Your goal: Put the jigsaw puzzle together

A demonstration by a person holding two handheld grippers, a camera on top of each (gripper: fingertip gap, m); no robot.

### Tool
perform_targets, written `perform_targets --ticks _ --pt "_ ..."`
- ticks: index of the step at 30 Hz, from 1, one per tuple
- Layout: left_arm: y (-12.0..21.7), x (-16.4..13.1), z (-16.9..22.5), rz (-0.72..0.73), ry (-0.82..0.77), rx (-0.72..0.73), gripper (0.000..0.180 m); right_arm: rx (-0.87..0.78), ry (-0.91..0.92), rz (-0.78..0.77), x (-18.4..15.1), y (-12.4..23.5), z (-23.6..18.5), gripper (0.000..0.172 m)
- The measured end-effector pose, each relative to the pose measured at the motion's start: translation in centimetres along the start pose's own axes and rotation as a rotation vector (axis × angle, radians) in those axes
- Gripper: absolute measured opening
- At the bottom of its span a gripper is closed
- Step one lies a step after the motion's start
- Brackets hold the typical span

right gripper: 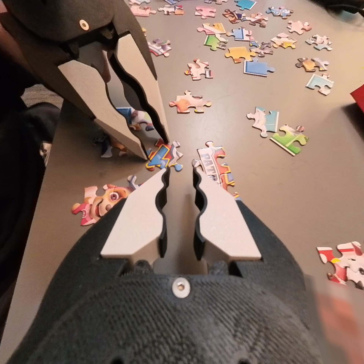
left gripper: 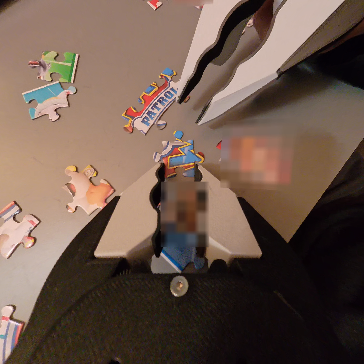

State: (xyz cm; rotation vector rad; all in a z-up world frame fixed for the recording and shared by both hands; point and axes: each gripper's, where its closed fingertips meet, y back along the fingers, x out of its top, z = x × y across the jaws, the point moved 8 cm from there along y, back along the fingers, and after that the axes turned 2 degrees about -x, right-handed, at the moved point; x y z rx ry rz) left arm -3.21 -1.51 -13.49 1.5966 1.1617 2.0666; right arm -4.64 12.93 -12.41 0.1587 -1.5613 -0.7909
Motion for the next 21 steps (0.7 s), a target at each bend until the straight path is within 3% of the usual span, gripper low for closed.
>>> perform_targets --ticks 21 --pt "1.5 -0.5 -2.8 0.044 -0.148 -0.263 0.027 0.033 -0.057 0.086 0.7 0.6 0.2 0.022"
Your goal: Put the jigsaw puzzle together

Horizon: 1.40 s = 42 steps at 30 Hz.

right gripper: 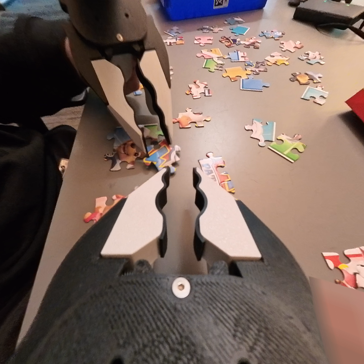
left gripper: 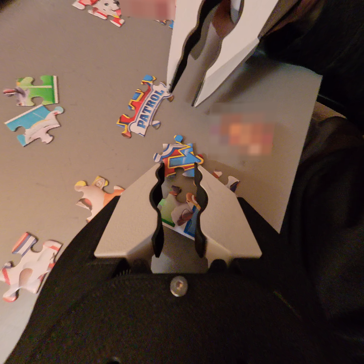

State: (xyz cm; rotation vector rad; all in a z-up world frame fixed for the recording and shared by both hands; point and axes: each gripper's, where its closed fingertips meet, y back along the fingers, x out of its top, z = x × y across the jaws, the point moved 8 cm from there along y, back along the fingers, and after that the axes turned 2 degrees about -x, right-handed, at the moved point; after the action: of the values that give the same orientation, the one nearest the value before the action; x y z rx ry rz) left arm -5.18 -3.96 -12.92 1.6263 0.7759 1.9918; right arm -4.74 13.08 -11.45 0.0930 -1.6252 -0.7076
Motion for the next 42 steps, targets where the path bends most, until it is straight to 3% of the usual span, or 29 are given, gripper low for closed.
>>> perform_targets --ticks 5,12,18,24,30,35,41,42 --pt "-0.8 0.5 0.3 -0.015 -0.028 -0.102 0.027 -0.01 0.014 0.03 0.5 0.5 -0.2 0.021" --pt "-2.0 0.9 0.3 -0.073 -0.094 -0.062 0.028 -0.01 0.015 0.059 0.6 1.0 -0.4 0.021" --pt "-1.1 1.3 0.2 -0.013 -0.063 0.002 0.034 -0.022 0.025 0.053 0.4 0.9 -0.4 0.02" --pt "0.2 3.3 2.3 0.194 -0.044 -0.05 0.038 -0.034 0.016 0.066 0.4 0.9 -0.4 0.021" --pt "-0.9 4.7 5.0 0.394 -0.045 -0.071 0.041 -0.107 -0.035 0.175 0.7 2.0 -0.5 0.021" --pt "0.2 5.1 7.1 0.682 0.021 -0.26 0.041 -0.232 -0.083 0.264 0.3 3.5 -0.8 0.021" --pt "1.8 4.0 5.5 0.789 0.04 -0.145 0.043 -0.351 -0.137 0.416 0.2 5.1 -1.6 0.02" --pt "2.1 3.7 4.9 0.809 0.056 -0.111 0.051 -0.365 -0.141 0.427 0.1 5.3 -1.8 0.021"
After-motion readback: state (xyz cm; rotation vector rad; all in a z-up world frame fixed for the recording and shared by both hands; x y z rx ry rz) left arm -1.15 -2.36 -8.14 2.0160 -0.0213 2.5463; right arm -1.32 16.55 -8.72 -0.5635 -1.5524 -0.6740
